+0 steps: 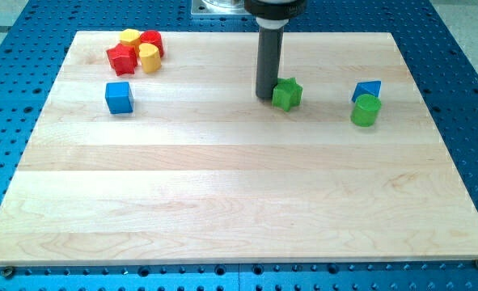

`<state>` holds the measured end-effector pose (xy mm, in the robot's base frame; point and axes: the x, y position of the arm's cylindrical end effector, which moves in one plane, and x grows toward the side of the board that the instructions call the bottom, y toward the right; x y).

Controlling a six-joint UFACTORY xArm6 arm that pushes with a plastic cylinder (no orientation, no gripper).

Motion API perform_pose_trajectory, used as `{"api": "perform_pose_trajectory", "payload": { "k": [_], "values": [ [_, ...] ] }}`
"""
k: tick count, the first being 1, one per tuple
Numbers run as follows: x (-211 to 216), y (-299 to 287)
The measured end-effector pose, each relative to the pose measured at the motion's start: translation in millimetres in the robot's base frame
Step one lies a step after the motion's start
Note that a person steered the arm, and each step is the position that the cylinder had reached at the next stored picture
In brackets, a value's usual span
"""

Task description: Move the green blocks to the bottom left of the blue triangle

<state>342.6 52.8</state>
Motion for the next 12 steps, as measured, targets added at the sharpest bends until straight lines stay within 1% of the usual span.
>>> {"api": "perform_pose_trajectory", "payload": {
  "k": [2, 3, 4, 5, 6, 7, 9, 10, 11, 12],
  "values": [
    [11.7, 62.4],
    [11.8, 80.2],
    [20.9, 86.5],
    [15.3, 60.7],
    [21.3, 29.5],
    [33.7, 29.6],
    [37.0, 66.8],
    [40.7, 68.1],
    [63.9, 68.1],
    [75.2, 62.1]
  ]
}}
